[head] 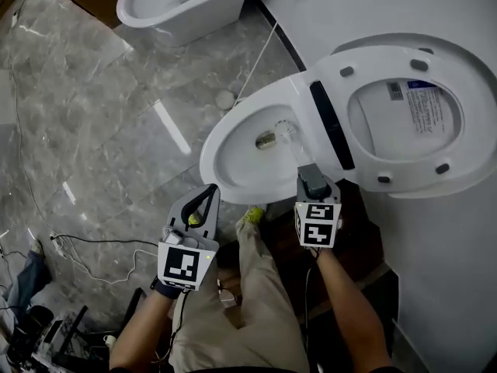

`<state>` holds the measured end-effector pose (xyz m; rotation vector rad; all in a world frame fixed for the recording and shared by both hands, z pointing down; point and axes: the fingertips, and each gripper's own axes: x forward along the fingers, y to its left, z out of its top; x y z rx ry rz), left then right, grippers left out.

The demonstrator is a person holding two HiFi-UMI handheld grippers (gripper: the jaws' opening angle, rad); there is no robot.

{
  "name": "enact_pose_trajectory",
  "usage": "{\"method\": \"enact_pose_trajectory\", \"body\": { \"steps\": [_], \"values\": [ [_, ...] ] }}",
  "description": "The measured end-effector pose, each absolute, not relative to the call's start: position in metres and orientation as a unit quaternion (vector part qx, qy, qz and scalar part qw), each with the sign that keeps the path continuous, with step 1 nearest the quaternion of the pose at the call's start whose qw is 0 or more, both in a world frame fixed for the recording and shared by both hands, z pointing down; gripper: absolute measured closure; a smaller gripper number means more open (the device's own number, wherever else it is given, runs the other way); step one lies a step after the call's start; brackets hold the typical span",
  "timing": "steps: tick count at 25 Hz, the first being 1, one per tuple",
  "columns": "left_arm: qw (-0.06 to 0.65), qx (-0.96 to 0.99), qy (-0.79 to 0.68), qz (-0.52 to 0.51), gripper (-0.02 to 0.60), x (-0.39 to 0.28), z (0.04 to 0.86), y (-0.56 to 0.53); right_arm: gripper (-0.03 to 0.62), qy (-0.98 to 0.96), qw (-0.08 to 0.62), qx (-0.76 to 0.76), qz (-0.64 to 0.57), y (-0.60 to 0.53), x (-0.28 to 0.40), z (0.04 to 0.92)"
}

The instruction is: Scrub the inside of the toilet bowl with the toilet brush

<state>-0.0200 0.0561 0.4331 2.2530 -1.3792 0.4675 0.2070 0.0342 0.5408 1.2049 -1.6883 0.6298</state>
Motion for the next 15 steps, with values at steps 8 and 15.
{"method": "enact_pose_trajectory", "body": {
  "steps": [8,15],
  "values": [
    [0.231,0.821,-0.494,0.171,0.571,-0.011,0.450,0.060,0.441,-0.681,0.479,0.504,0.231,0.011,0.210,0.563],
    [0.243,0.817,-0.496,0.167,0.571,-0.010,0.452,0.071,0.440,-0.678,0.497,0.496,0.217,-0.013,0.205,0.580]
  ]
}}
